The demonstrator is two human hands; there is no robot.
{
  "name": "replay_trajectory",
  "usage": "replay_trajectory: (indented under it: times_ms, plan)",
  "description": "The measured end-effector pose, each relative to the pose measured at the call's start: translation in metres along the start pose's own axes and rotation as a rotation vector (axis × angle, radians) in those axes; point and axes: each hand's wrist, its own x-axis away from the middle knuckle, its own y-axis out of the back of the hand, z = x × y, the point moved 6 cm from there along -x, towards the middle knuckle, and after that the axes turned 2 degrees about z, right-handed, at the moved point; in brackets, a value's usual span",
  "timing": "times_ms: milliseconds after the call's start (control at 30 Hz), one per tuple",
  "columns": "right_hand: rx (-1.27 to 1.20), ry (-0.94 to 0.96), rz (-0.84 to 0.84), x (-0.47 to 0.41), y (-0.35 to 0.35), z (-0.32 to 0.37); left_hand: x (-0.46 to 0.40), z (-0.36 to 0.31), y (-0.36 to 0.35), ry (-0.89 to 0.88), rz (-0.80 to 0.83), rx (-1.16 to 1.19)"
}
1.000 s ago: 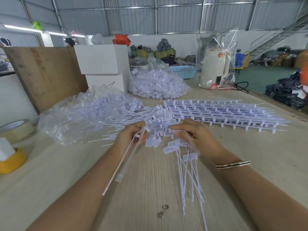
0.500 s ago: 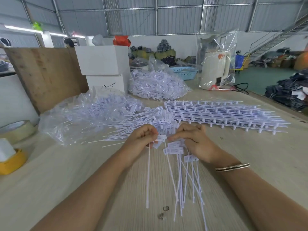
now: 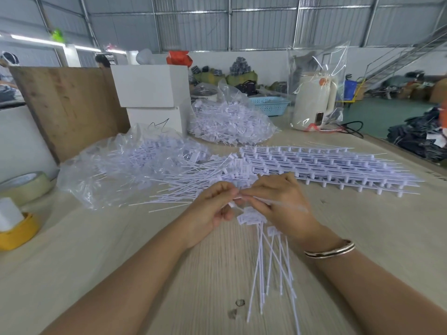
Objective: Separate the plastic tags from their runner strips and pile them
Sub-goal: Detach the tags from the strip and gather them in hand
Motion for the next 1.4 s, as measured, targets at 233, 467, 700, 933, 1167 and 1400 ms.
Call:
replay_trajectory:
  times_ms: [233,467,700,933,1167,1400]
  plan:
    - [0.111,-0.004,-0.069,-0.001,0.010,-0.004,-0.002,0.006,0.010,0.145,-0.016,0.015]
    - [0.136,-0.033,0.054,0.002,-0.008,-0.007,-0.003,0.011,0.011,0.099,-0.053,0.040]
    - [0.042,-0.120,0.177,0.002,-0.014,-0.011,-0.003,0.004,0.011,-0.051,-0.048,-0.144]
    - [-0.235,-0.202,0.166,0.004,-0.015,-0.018,-0.001,-0.007,0.006,-0.134,0.040,-0.129]
    - [-0.490,-0.494,-0.090,0.011,0.012,-0.056,0.001,-0.015,0.014,-0.116,0.018,0.189]
    - [-0.197,-0.297,0.313,0.010,-0.022,-0.035,-0.003,0.010,0.013,0.002,-0.184,-0.278]
